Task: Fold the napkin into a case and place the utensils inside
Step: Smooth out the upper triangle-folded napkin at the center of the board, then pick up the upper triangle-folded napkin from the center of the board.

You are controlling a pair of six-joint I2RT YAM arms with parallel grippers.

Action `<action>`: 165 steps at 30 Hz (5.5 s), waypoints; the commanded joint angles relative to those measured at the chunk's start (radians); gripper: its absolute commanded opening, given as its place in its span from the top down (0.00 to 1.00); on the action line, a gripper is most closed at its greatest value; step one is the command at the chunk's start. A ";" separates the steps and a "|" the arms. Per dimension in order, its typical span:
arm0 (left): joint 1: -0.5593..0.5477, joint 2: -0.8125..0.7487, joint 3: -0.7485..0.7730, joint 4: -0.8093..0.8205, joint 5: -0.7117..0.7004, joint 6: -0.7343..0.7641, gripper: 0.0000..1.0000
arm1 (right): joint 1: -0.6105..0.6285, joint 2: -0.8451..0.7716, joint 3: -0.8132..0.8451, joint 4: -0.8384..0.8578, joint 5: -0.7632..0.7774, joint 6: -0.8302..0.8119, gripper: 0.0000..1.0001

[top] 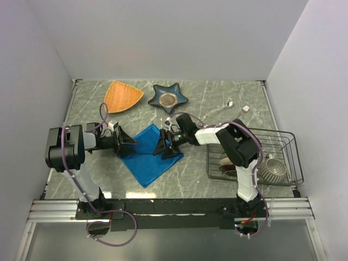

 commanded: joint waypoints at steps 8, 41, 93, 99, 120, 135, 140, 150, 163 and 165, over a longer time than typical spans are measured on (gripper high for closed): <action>-0.014 -0.064 0.140 -0.274 0.056 0.269 0.15 | -0.009 -0.150 0.074 -0.045 -0.049 -0.021 0.15; 0.001 0.133 0.252 -0.323 -0.131 0.288 0.26 | -0.024 -0.061 -0.101 -0.226 0.121 -0.191 0.60; -0.092 0.045 0.522 -1.045 -0.626 1.129 0.58 | -0.116 -0.083 0.338 -0.893 0.310 -0.662 0.17; -0.223 -0.070 0.396 -1.085 -0.693 1.181 0.55 | -0.128 -0.063 0.364 -0.913 0.304 -0.683 0.17; -0.269 0.264 1.071 -1.036 -0.462 1.442 0.36 | -0.151 -0.063 0.404 -0.946 0.390 -0.696 0.35; -0.378 0.451 1.135 -1.072 -0.517 1.514 0.44 | -0.159 -0.064 0.359 -0.916 0.419 -0.677 0.37; -0.384 0.464 1.136 -1.110 -0.519 1.547 0.57 | -0.159 -0.038 0.376 -0.916 0.424 -0.690 0.38; -0.378 0.459 1.129 -1.157 -0.477 1.564 0.49 | -0.161 -0.021 0.378 -0.905 0.404 -0.687 0.38; -0.367 0.508 1.165 -1.184 -0.421 1.548 0.63 | -0.161 0.008 0.384 -0.891 0.421 -0.703 0.40; -0.367 0.495 1.142 -1.173 -0.430 1.547 0.67 | -0.161 0.009 0.389 -0.893 0.424 -0.708 0.39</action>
